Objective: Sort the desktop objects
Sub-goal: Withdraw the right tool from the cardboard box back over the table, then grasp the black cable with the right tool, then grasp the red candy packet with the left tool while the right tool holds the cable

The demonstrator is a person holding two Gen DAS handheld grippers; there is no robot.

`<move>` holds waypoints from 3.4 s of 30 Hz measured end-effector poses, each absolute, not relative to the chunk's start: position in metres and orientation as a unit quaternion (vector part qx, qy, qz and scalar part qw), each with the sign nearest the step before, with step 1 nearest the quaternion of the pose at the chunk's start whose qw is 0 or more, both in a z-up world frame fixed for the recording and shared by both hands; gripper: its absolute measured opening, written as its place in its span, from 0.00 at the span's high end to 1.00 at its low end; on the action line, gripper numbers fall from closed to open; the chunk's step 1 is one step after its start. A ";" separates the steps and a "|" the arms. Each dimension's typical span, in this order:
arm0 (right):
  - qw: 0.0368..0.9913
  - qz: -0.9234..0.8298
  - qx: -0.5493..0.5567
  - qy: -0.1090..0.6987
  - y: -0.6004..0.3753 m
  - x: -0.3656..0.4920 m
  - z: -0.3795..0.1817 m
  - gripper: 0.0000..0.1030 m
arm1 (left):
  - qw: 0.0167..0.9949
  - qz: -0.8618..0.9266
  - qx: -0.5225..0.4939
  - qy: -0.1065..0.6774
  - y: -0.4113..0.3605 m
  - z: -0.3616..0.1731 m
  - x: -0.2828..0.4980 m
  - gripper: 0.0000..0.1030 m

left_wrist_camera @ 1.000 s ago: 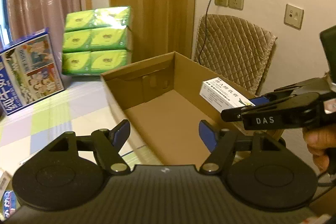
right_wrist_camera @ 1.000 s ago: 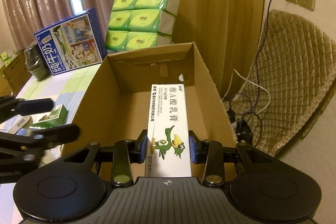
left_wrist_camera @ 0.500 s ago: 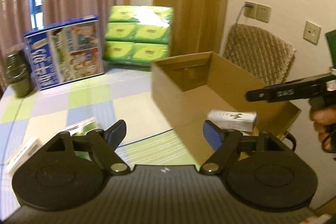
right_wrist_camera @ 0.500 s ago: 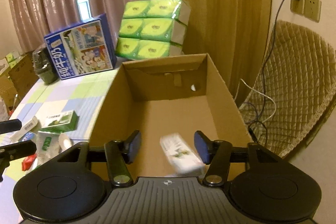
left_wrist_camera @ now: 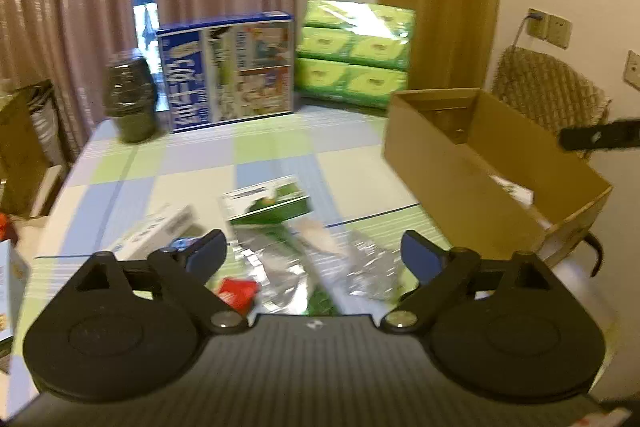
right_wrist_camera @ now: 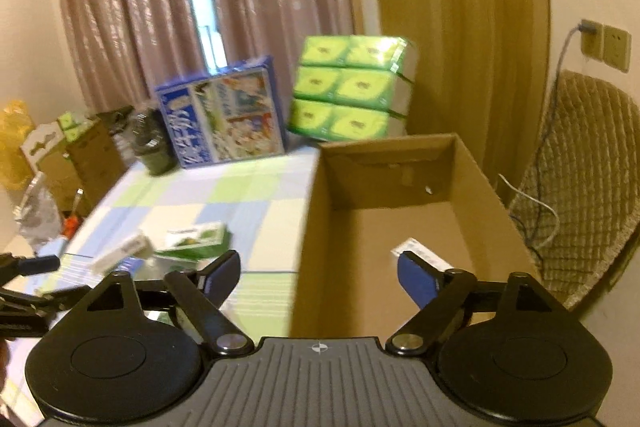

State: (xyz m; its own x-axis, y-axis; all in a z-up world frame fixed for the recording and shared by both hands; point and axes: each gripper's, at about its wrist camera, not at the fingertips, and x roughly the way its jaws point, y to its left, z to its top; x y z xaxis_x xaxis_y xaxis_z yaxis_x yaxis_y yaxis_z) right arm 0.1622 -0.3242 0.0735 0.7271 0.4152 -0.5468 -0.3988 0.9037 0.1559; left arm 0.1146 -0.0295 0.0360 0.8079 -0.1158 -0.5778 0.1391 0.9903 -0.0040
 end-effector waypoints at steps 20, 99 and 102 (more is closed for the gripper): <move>0.904 0.282 0.022 0.320 -0.236 0.094 0.042 0.10 | 0.947 -0.014 0.008 0.321 0.039 0.007 0.067 0.01; 0.893 0.233 -0.063 0.379 -0.174 0.148 -0.115 0.89 | 0.933 -0.057 -0.004 0.355 0.033 -0.082 0.156 0.07; 0.893 0.233 -0.060 0.381 -0.174 0.149 -0.116 0.89 | 0.925 -0.057 -0.005 0.374 0.044 -0.089 0.166 0.26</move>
State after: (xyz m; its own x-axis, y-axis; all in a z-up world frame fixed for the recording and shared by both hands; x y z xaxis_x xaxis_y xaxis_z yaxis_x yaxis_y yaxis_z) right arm 0.1486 -0.1736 -0.1160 0.6012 0.3695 -0.7085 -0.4614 0.8844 0.0696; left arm 0.1665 0.0444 -0.0887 0.7131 -0.1093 -0.6925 0.1024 0.9934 -0.0513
